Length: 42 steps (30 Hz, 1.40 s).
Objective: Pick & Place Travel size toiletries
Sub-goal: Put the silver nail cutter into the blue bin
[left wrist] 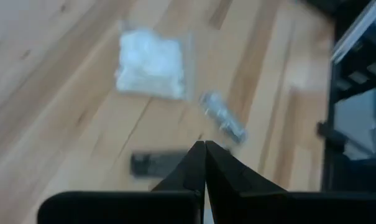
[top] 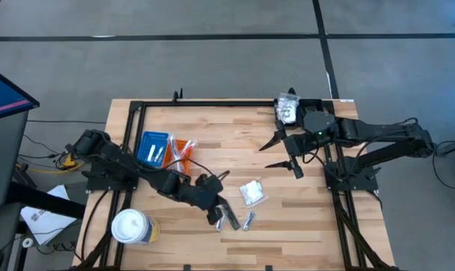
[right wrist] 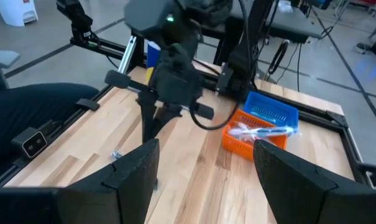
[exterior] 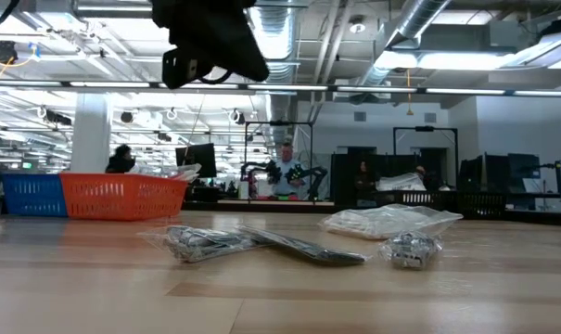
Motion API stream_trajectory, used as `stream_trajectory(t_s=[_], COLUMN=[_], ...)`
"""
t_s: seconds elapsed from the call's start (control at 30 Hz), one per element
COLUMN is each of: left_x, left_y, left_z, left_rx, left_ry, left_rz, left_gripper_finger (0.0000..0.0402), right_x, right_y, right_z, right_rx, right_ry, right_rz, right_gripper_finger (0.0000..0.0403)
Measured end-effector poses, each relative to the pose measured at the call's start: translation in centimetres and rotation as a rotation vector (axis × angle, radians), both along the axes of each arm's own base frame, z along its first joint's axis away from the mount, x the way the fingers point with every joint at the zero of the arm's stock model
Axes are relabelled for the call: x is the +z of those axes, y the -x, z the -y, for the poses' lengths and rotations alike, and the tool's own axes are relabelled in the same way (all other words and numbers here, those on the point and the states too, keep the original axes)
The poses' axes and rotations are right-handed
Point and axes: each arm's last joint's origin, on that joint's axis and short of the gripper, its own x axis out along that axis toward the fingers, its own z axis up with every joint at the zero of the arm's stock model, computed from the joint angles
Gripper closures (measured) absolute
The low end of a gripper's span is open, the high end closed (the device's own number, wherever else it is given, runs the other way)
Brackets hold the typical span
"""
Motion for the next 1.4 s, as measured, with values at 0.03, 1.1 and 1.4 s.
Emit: stream_trajectory(t_s=[0.03, 1.1, 1.4], left_x=[0.0, -6.8, -8.5], left_y=[-0.2, -5.6, -6.2], left_z=[0.1, 0.8, 0.2], left_rx=[-0.002, -0.313, -0.388], left_ry=[-0.002, 0.367, 0.459], left_rz=[-0.032, -0.350, -0.396], left_gripper_finger=[0.0401, 0.0401, 0.0401], right_x=[0.0, -0.2, -0.2], right_y=[0.0, 0.0, 0.0], right_z=[0.0, 2.6, 2.8], right_rx=[-0.001, -0.113, -0.123], right_ry=[-0.001, 0.005, 0.005], right_rz=[-0.004, -0.015, -0.019], right_gripper_finger=[0.0148, 0.0148, 0.0148])
